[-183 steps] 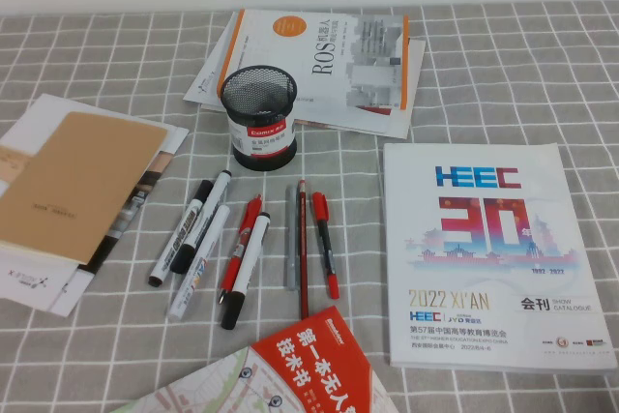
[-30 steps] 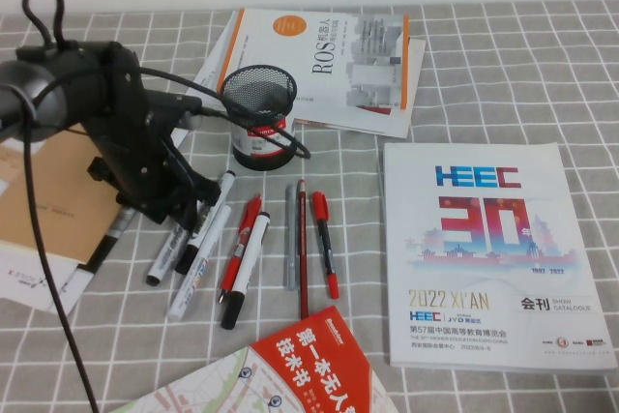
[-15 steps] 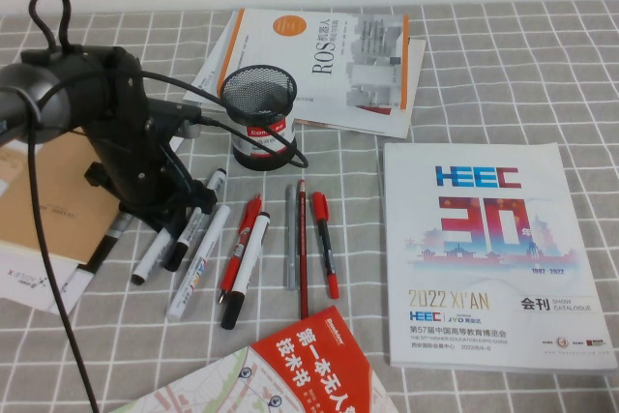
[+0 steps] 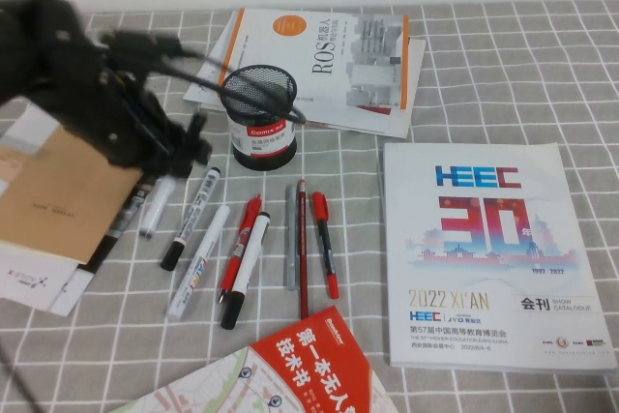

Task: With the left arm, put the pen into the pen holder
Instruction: Pick up the pen on the table, then place the pen onto the pen holder

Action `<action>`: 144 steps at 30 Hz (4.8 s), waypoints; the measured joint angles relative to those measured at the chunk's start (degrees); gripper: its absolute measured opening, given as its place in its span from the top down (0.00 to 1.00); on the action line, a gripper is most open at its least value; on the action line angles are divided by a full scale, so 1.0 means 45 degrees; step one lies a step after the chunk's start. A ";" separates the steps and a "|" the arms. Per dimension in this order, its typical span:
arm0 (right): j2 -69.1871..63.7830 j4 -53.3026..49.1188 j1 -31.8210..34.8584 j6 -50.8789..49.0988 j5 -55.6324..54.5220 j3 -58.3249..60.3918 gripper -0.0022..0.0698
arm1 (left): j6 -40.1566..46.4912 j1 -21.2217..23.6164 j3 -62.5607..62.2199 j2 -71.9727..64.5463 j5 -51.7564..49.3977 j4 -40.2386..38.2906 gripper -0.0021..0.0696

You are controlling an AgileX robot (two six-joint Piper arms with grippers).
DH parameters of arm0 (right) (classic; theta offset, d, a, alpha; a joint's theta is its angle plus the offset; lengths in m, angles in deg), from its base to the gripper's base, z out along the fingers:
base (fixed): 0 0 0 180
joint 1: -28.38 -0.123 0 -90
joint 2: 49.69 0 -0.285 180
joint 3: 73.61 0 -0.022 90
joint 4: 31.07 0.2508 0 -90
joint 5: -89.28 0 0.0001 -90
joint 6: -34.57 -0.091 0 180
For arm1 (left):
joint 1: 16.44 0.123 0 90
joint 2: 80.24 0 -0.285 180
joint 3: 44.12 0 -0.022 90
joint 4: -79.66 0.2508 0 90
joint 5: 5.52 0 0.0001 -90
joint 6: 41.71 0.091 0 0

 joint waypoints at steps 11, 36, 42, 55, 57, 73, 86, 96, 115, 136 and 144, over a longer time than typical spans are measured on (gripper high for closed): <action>0.0000 0.0000 0.0000 0.0000 0.0000 0.0000 0.99 | 0.9338 -0.0529 0.4659 0.3671 0.9120 -0.9411 0.82; 0.0000 0.0000 0.0000 0.0000 0.0000 0.0000 0.99 | 1.7031 -0.1419 0.4416 0.3299 0.9119 -1.6843 0.82; 0.0000 0.0000 0.0000 0.0000 0.0000 0.0000 0.99 | 1.7031 -0.1419 0.4416 0.3308 0.9089 -1.6843 0.82; 0.0000 0.0000 0.0000 0.0000 0.0000 0.0000 0.99 | 1.0163 -0.1442 0.4405 0.3329 0.8936 -1.0435 0.82; 0.0000 0.0000 0.0000 0.0000 0.0000 0.0000 0.99 | 0.7391 -0.1495 0.4405 0.3329 0.8995 -0.7707 0.82; 0.0000 0.0000 0.0000 0.0000 0.0000 0.0000 0.99 | -0.1163 -0.2970 0.6119 0.3358 1.4426 0.0500 0.82; 0.0000 0.0000 0.0000 0.0000 0.0000 0.0000 0.99 | -0.5234 -0.2133 0.6732 0.2596 1.9547 0.3774 0.82; 0.0000 0.0000 0.0000 0.0000 0.0000 0.0000 0.99 | -0.7303 -0.1291 0.6073 0.0483 2.1401 0.5213 0.82; 0.0000 0.0000 0.0000 0.0000 0.0000 0.0000 0.99 | -0.7016 -0.1041 0.5103 -0.1759 2.1598 0.5347 0.82; 0.0000 0.0000 0.0000 0.0000 0.0000 0.0000 0.99 | -0.6333 -0.1041 0.5103 -0.1601 2.1140 0.4282 0.62; 0.0000 0.0000 0.0000 0.0000 0.0000 0.0000 0.99 | -0.6613 -0.1041 0.5103 0.1419 1.7269 0.5274 0.89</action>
